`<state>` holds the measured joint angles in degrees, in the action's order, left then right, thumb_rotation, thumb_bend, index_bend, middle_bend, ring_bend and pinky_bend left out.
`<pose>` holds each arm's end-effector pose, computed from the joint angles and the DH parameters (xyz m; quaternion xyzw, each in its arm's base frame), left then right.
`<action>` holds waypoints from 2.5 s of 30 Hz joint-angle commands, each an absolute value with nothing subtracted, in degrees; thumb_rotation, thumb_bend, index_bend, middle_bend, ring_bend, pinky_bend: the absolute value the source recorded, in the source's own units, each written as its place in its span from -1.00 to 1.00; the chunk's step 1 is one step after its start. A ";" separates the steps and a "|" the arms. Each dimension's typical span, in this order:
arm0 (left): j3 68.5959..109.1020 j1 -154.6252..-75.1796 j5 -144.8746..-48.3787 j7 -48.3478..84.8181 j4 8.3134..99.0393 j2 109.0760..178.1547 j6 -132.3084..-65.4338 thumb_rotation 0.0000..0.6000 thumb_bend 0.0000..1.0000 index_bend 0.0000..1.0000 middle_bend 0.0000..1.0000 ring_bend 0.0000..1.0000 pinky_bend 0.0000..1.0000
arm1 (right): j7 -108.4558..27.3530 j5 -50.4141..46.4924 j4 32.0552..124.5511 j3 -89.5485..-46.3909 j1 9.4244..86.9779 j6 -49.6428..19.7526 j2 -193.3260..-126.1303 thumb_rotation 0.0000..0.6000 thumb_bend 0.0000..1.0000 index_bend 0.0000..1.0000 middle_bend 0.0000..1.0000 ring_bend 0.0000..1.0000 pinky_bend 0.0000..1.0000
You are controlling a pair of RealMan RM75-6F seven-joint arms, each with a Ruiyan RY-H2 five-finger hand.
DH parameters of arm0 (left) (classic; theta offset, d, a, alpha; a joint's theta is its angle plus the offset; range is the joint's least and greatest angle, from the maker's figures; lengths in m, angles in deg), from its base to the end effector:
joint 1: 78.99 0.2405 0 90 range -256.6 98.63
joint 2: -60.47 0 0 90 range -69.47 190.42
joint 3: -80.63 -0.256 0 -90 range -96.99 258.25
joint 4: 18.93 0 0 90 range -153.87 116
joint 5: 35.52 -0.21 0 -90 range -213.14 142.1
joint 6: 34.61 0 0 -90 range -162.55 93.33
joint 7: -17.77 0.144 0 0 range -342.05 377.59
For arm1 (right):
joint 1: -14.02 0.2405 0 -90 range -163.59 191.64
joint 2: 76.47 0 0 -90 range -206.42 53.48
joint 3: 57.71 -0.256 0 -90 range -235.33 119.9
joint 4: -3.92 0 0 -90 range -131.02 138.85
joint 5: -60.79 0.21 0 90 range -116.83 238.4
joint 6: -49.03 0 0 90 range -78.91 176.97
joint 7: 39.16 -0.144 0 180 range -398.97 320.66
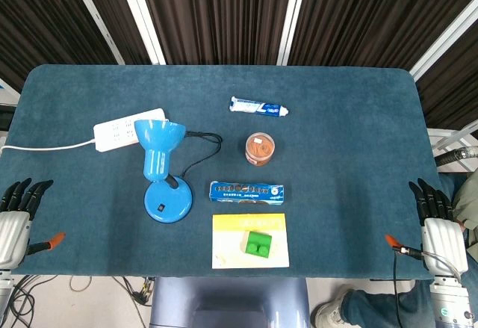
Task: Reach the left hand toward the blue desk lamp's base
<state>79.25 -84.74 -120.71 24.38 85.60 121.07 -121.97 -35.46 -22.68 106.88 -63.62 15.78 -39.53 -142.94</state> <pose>-0.2766 0.1667 0.1569 -0.5964 -0.4077 -0.3876 0.5726 -0.2785 -0.1727 0.1502 0.5208 -0.4286 0.4430 0.5906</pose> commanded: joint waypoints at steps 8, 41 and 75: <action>79.48 -84.50 -120.46 24.21 86.05 120.52 -121.33 1.00 -0.79 -0.78 -0.72 -0.95 -0.90 | -35.43 -23.24 107.18 -63.02 15.82 -38.98 -142.73 1.00 -0.80 -1.00 -0.96 -0.92 -1.00; 78.00 -88.17 -129.67 25.22 81.38 124.61 -114.98 1.00 -0.01 -0.70 0.35 0.37 0.58 | -36.11 -22.56 107.55 -63.25 15.56 -39.08 -142.17 1.00 -0.80 -1.00 -0.96 -0.92 -1.00; 79.04 -101.61 -116.94 38.21 74.22 139.11 -89.60 1.00 0.05 -0.83 0.46 0.47 0.64 | -36.31 -22.31 107.98 -63.29 15.28 -39.15 -141.47 1.00 -0.80 -1.00 -0.96 -0.92 -1.00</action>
<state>78.97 -101.47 -117.07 38.04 74.15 139.01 -89.72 -36.31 -22.32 107.98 -63.28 15.28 -39.15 -141.48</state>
